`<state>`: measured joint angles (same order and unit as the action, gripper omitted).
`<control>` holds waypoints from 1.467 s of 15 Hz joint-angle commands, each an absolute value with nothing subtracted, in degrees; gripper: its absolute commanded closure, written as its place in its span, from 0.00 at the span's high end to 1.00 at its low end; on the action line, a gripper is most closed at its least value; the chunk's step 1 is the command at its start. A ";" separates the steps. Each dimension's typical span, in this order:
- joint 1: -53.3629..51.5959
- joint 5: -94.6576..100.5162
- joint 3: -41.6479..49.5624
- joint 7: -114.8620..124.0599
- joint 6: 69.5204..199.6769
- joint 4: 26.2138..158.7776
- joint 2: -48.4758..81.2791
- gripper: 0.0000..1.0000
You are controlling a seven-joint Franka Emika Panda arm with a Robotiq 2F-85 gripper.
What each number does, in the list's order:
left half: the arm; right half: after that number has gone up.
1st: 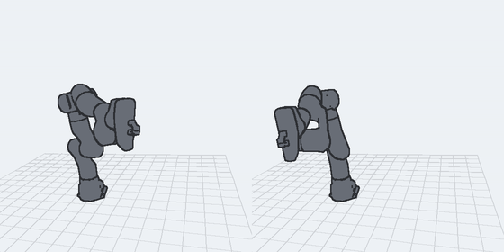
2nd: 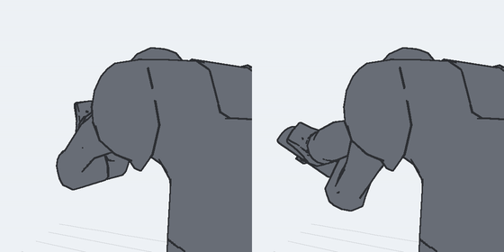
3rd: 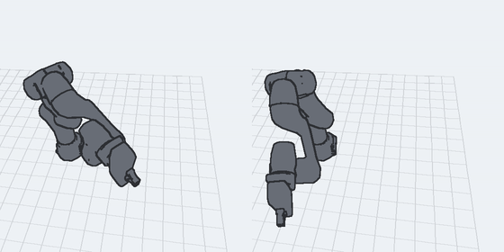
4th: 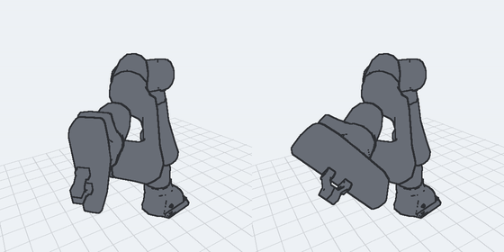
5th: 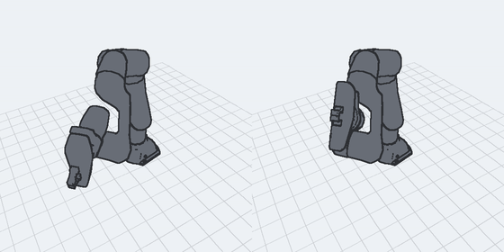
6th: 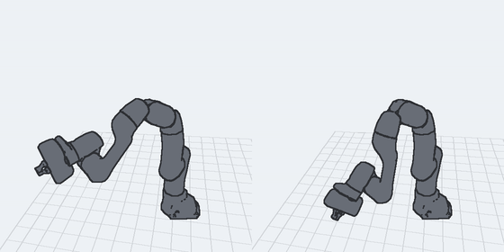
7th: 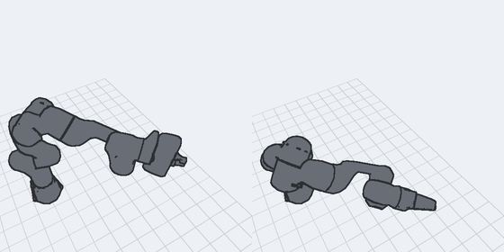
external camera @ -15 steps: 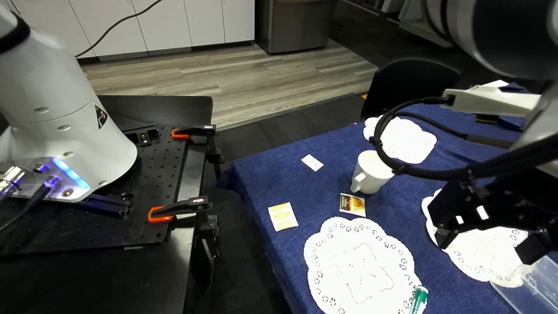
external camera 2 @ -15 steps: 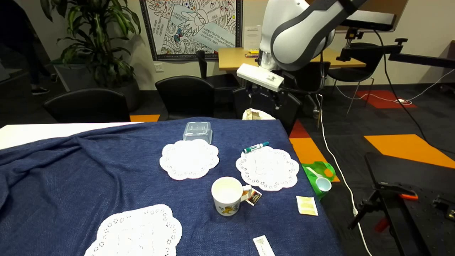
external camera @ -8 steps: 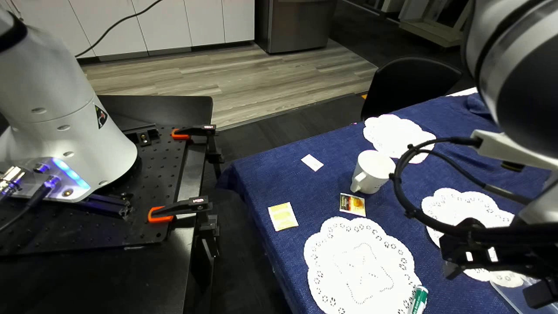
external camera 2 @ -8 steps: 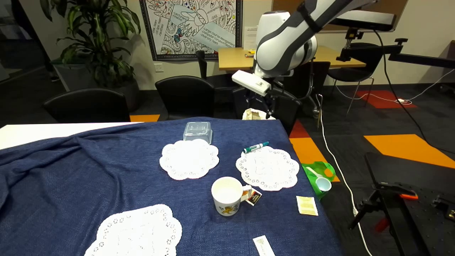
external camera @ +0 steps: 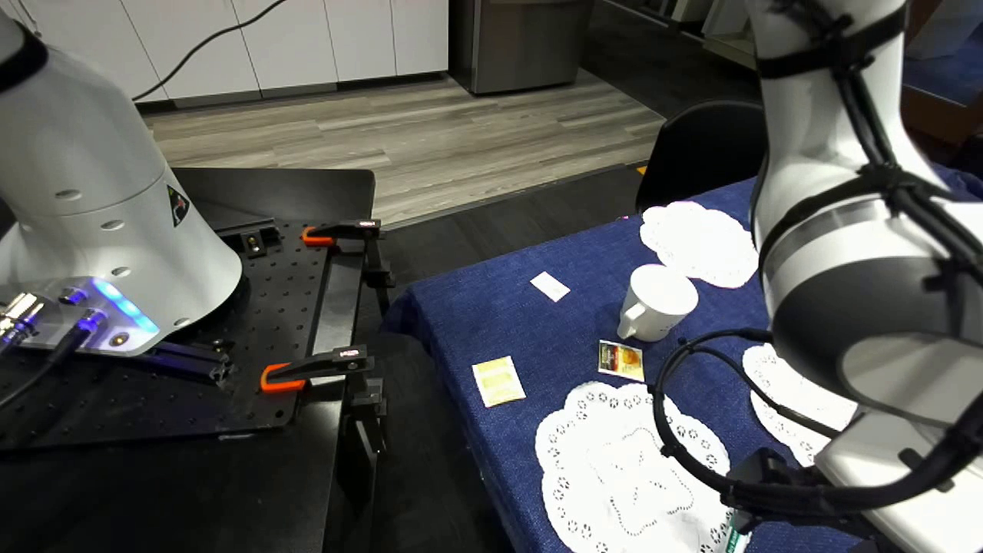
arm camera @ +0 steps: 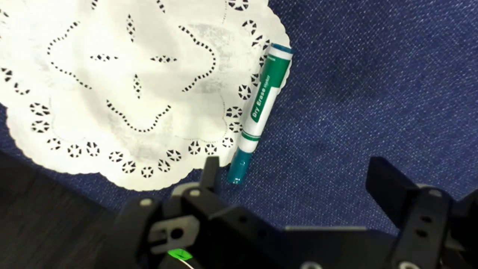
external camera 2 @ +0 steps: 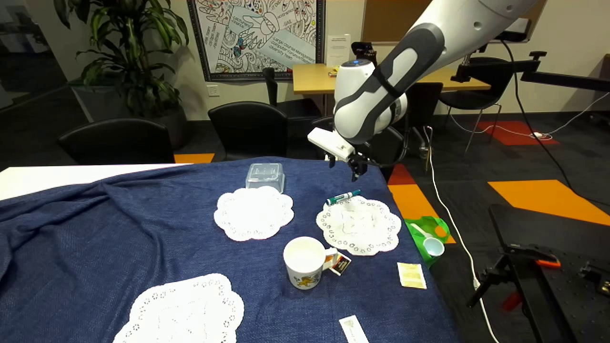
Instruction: Pick up the green marker from the table and put it inside the mug
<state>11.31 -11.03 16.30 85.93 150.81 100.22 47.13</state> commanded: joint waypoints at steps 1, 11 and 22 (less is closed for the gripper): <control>12.36 -13.50 15.68 86.40 149.92 96.20 51.59 1.00; 10.58 -12.60 17.23 86.37 152.31 96.79 52.91 1.00; 11.82 -13.24 16.25 85.82 150.78 94.09 56.16 0.86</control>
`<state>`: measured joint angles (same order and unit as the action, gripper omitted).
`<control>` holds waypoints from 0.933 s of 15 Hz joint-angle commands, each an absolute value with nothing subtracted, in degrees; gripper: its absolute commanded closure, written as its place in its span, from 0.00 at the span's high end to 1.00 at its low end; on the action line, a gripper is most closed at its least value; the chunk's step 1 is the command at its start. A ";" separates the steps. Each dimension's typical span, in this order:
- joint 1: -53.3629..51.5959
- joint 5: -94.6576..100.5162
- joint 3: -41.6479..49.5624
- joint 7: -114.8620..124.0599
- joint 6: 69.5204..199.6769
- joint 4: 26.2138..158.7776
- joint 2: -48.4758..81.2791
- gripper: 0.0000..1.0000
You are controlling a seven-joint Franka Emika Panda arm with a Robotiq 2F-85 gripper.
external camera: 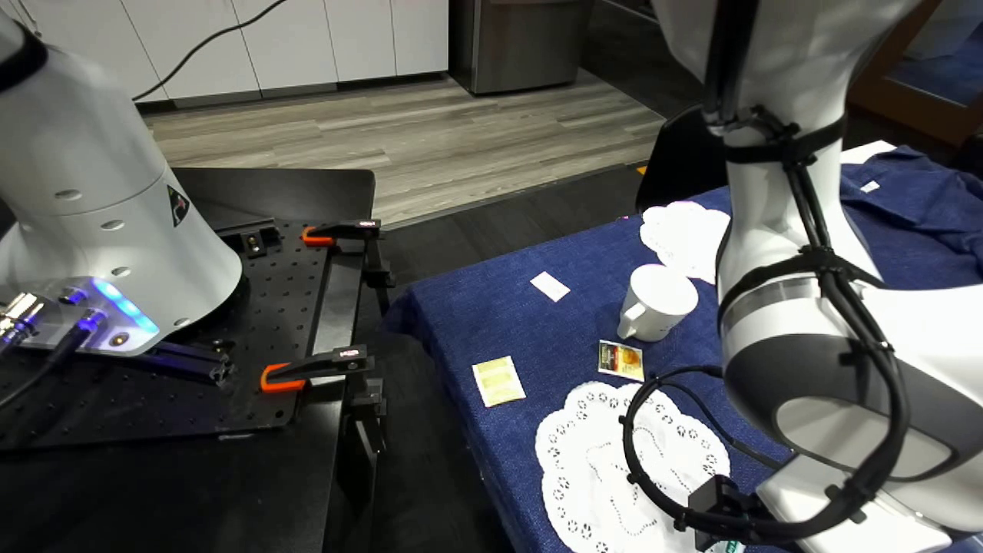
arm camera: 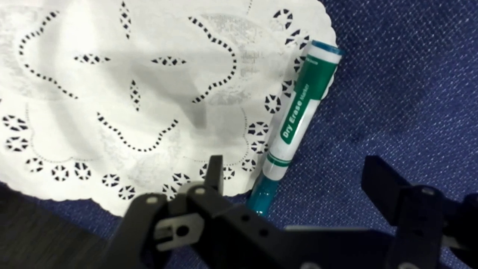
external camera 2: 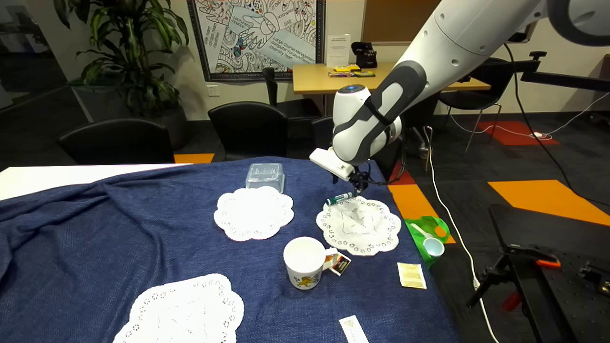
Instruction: Pick up the green marker from the table and put it inside the mug
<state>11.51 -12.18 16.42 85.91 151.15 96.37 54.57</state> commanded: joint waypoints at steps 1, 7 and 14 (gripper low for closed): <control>11.84 -13.23 16.21 85.84 150.52 93.63 56.62 0.79; 11.92 -13.08 16.19 85.95 149.33 90.29 59.68 0.75; 12.02 -13.14 16.14 85.76 149.69 88.55 61.38 0.27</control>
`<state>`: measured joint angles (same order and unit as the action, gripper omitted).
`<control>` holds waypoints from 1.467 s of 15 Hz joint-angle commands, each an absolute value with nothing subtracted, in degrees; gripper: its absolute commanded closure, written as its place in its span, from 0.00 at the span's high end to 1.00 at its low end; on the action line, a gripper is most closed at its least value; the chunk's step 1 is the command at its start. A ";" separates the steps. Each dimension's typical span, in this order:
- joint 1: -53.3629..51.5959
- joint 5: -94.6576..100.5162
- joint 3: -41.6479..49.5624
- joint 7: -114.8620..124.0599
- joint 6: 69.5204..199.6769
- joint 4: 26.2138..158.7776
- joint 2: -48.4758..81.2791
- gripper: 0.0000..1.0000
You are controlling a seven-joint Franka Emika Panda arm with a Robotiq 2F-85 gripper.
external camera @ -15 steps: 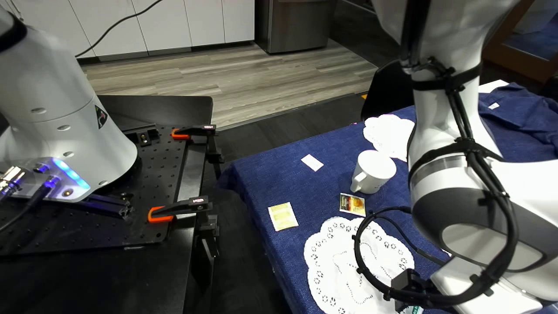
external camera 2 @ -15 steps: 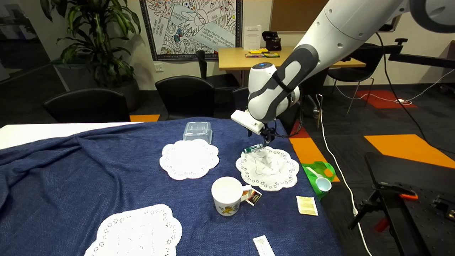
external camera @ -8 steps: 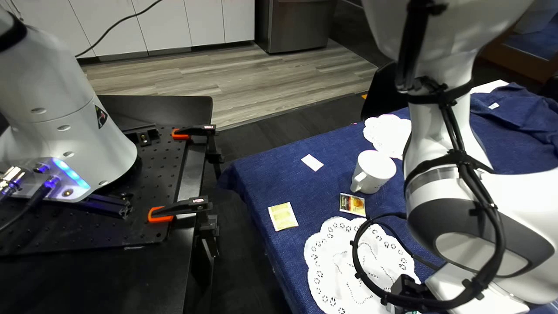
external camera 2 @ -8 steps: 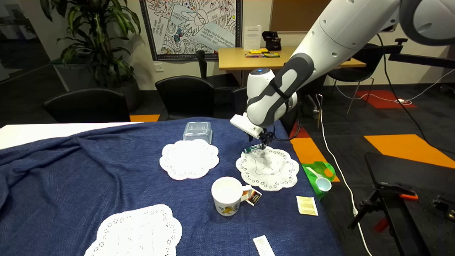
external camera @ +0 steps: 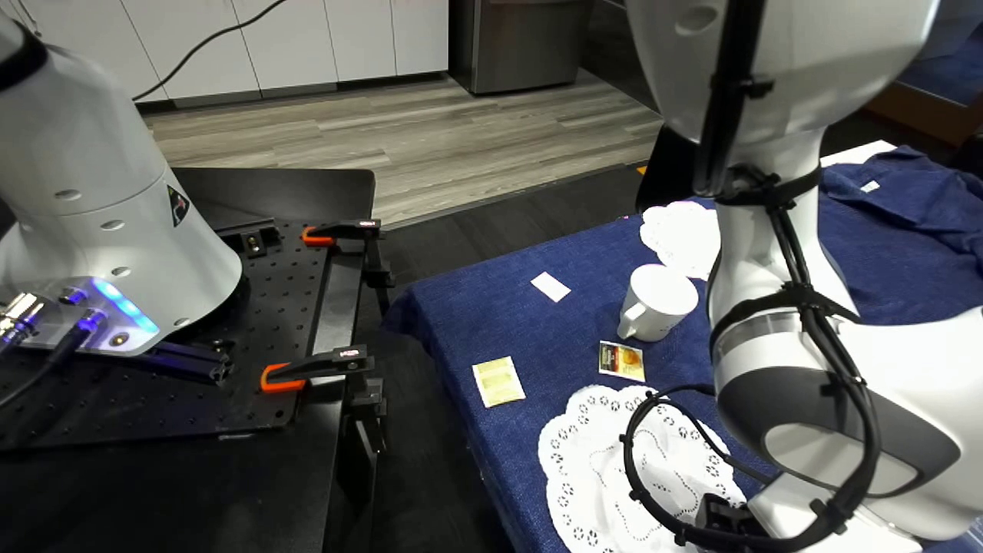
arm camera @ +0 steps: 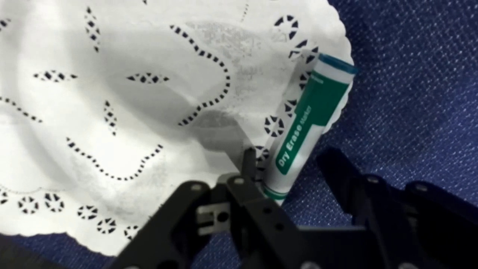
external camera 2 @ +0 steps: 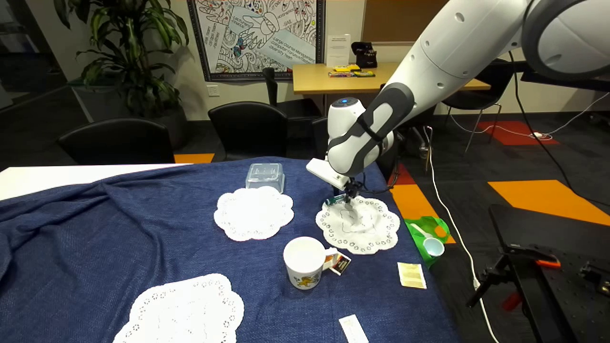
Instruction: Pick up the green marker from the table and put it inside the mug
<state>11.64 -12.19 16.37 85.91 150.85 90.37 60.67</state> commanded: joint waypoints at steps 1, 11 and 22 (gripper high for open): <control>11.99 -13.14 16.13 85.70 149.89 88.74 61.14 0.20; 8.26 -12.28 17.16 84.88 152.57 101.87 51.90 0.05; 5.60 -11.45 19.13 85.38 152.60 108.88 43.77 0.47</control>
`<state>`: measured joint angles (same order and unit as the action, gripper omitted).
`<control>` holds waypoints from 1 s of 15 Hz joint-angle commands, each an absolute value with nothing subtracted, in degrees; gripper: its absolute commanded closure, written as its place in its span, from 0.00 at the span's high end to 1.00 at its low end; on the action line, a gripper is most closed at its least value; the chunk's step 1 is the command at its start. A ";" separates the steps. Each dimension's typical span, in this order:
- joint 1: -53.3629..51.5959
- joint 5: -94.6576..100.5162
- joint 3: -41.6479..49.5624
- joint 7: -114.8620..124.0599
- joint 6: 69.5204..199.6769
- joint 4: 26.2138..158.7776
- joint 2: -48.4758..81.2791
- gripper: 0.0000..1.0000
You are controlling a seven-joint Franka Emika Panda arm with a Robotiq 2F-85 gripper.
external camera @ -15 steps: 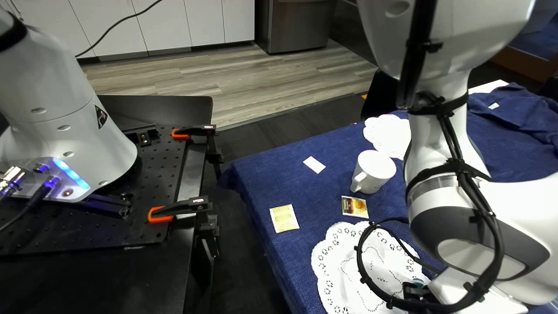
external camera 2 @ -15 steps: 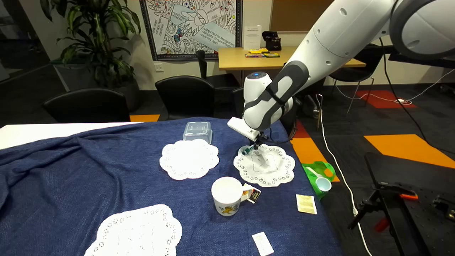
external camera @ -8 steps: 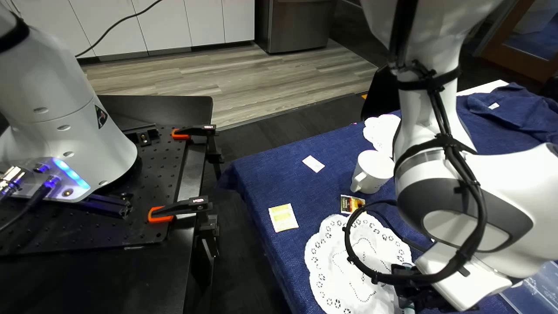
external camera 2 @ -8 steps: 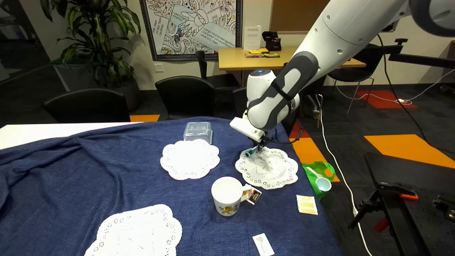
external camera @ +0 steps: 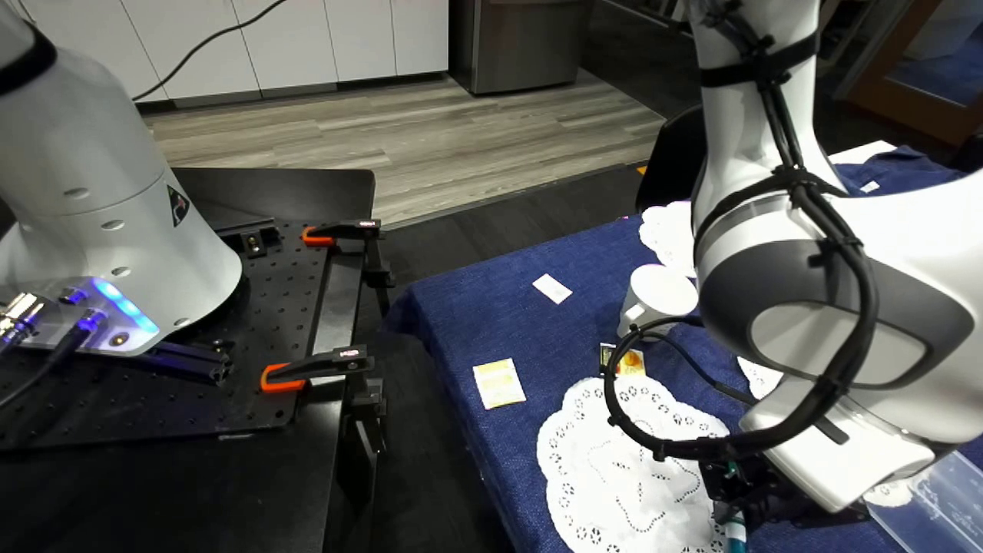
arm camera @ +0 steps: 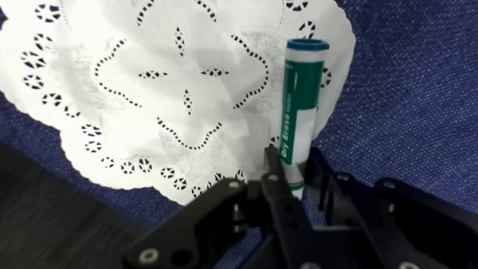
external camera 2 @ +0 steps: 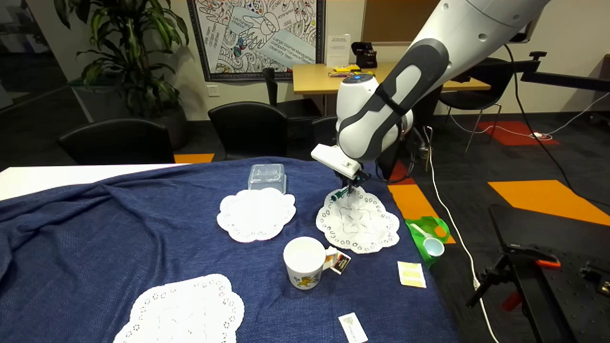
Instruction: Pick up the green marker from the table and put it inside the mug
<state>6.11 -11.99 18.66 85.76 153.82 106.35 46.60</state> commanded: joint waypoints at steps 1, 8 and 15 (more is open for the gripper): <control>5.53 -11.42 19.15 85.40 152.81 109.16 43.54 0.53; 5.06 -11.05 19.27 85.57 152.44 110.63 42.64 1.00; 7.34 -12.23 17.01 82.25 155.93 111.04 45.45 1.00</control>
